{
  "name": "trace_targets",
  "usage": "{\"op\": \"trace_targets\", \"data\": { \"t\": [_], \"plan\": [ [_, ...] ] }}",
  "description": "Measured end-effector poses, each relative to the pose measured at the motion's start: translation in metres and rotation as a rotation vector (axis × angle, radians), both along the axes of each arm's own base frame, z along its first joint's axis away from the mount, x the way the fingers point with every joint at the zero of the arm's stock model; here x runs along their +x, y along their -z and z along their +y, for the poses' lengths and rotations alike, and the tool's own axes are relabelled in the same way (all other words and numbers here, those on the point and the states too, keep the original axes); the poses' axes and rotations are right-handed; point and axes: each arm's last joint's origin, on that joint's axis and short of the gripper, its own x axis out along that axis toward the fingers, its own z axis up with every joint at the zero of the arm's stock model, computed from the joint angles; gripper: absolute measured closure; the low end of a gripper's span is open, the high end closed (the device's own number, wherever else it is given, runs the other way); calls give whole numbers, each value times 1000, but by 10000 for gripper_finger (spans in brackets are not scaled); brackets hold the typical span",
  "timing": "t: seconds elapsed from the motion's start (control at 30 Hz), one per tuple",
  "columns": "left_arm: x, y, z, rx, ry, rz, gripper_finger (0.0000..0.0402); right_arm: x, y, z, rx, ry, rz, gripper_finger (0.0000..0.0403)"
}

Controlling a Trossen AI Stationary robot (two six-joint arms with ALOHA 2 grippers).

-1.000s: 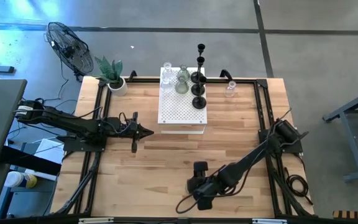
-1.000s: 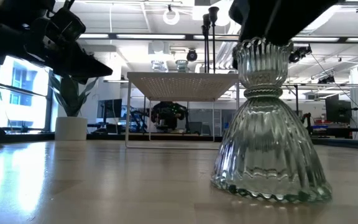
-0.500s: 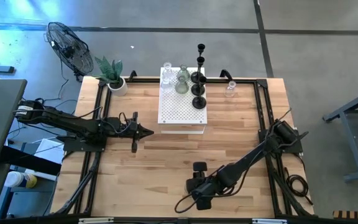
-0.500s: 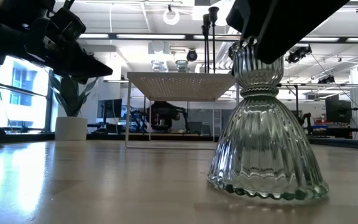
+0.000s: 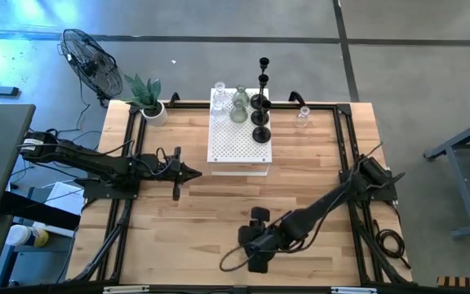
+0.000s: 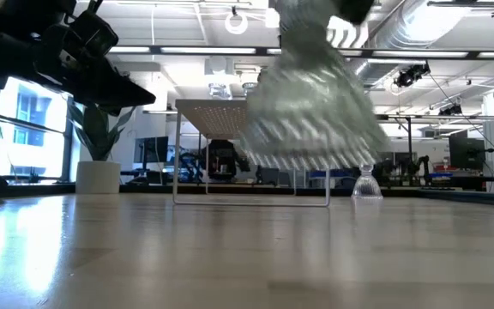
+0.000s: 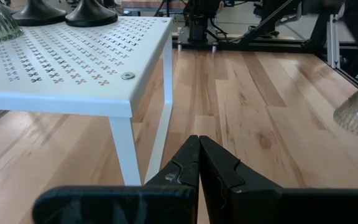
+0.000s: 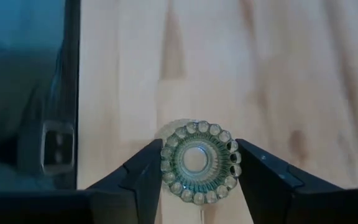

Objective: Pick & Place candle stick holders
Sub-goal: Put the green candle holder on the shelf aligned with the green candle holders

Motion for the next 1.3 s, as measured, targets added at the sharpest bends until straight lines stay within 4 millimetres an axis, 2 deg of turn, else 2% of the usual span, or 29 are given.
{"op": "trace_targets", "data": {
  "t": [0.27,0.4,0.53,0.7,0.9,1.03,1.3],
  "plan": [
    [0,0,0,0,0,0,401,20,-85,-45,-82,175,-96,225],
    [0,0,0,0,1,0,401,31,-123,-84,-96,230,-172,226],
    [0,0,0,-1,4,0,401,41,-146,-134,-102,350,-240,227],
    [0,0,0,-1,3,0,401,47,-151,-190,-133,530,-257,228],
    [0,0,0,-1,4,0,401,47,-145,-232,-143,640,-202,228],
    [0,0,0,-1,4,0,401,52,-133,-245,-155,645,-141,228],
    [0,0,0,-2,8,0,401,61,-117,-253,-160,622,-86,228]
  ]
}}
